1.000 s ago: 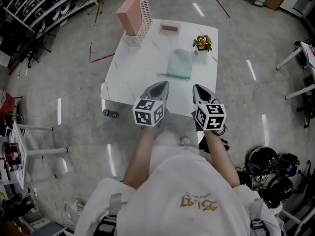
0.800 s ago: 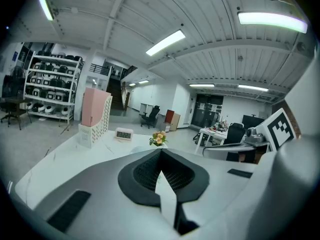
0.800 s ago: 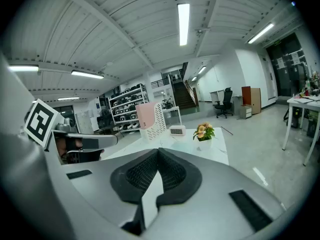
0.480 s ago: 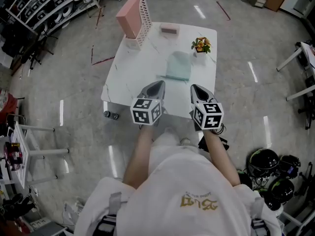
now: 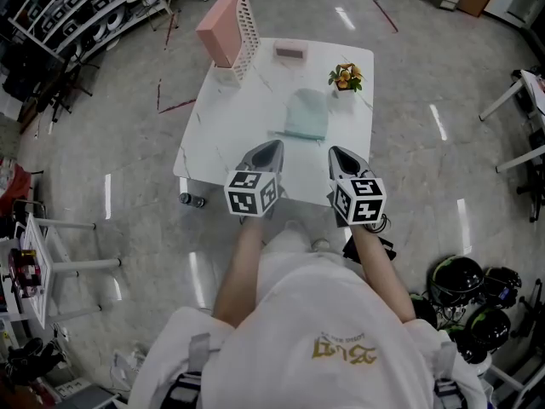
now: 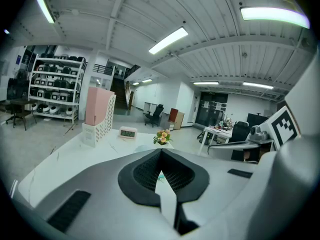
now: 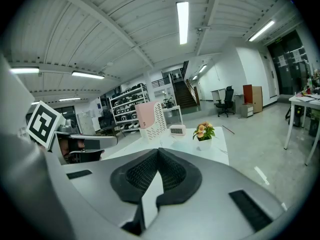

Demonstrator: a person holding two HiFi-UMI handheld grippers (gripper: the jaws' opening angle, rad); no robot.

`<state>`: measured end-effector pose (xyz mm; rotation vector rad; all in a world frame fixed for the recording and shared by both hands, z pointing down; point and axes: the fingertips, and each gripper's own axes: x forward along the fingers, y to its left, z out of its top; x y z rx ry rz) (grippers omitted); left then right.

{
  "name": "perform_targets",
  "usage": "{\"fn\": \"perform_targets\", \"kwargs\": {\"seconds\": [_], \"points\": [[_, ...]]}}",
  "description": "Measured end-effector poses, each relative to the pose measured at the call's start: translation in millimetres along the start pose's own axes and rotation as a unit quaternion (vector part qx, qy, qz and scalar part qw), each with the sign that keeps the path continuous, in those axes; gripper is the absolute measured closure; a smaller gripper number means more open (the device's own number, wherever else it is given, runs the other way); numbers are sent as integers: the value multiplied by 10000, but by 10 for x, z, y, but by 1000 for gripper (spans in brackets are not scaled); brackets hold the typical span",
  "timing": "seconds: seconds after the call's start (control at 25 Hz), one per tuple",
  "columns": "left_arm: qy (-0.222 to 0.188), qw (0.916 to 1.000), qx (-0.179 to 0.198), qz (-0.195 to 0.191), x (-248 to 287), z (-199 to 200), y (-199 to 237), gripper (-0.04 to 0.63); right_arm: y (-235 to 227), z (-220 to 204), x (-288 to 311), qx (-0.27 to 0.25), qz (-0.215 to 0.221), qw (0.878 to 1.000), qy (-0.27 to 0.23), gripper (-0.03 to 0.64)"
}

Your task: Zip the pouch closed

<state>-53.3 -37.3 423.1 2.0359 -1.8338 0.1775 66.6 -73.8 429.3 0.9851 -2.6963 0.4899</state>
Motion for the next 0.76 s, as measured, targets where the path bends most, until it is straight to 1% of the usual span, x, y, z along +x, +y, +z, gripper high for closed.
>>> {"fn": "perform_targets", "kwargs": {"seconds": [0.52,0.76], "points": [[106,9999,27,-2,95,-33,-20,577,-82,16,8,77,-5,10000,13,604],[130,9999,-2,60,121,-73,4,577,-151,-52,12,-35,-45,9999,89,604]]}}
